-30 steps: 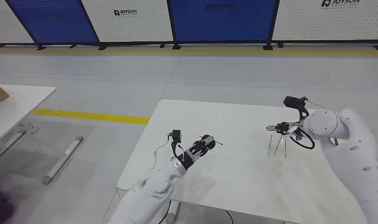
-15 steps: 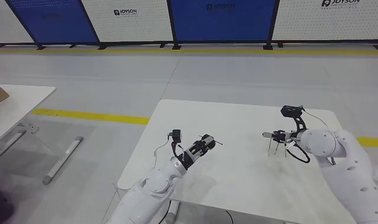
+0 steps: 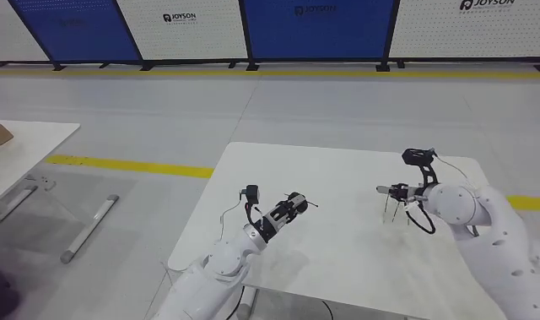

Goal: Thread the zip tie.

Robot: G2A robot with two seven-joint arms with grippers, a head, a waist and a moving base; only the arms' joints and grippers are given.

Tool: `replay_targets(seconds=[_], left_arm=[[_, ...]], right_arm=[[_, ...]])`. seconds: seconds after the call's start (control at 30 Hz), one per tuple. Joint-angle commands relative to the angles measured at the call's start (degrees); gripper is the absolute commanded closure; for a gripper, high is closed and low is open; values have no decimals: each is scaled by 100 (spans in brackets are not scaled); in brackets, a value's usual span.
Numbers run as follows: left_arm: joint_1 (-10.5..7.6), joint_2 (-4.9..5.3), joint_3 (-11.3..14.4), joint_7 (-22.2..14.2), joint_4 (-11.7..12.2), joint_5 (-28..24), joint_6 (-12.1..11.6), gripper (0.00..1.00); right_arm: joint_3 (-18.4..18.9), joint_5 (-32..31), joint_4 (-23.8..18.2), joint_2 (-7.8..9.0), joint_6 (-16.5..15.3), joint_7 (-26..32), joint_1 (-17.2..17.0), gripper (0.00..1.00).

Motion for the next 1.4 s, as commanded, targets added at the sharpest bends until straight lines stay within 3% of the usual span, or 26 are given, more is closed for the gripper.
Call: replay_targets(seconds=[0.0,0.07,0.37,0.47,0.67,0.7,0.73,0.77,0.87,1.37], left_arm=[[0,0,0,0,0,0,0,100],[0,0,0,0,0,0,0,100],[0,0,0,0,0,0,0,100],[0,0,0,0,0,0,0,100],[0,0,0,0,0,0,0,100],[0,0,0,0,0,0,0,100],[0,0,0,0,0,0,0,100],[0,0,0,0,0,0,0,100],[0,0,0,0,0,0,0,100],[0,0,0,0,0,0,0,100]], right_arm=[[9,138,66,3,-327,489,105,0],[-45,105,116,4,-440,863,230,0],[-45,105,116,4,-440,863,230,0],[-2,252,161,15,-728,778,144,0],[1,280,316,-4,-451,854,270,1],[-3,287,332,-8,-381,874,287,15],[0,290,346,-10,-331,892,299,22],[-2,278,347,-11,-298,899,307,48],[-15,293,412,-15,-197,1032,339,57],[-497,459,1415,-255,175,1140,924,57]])
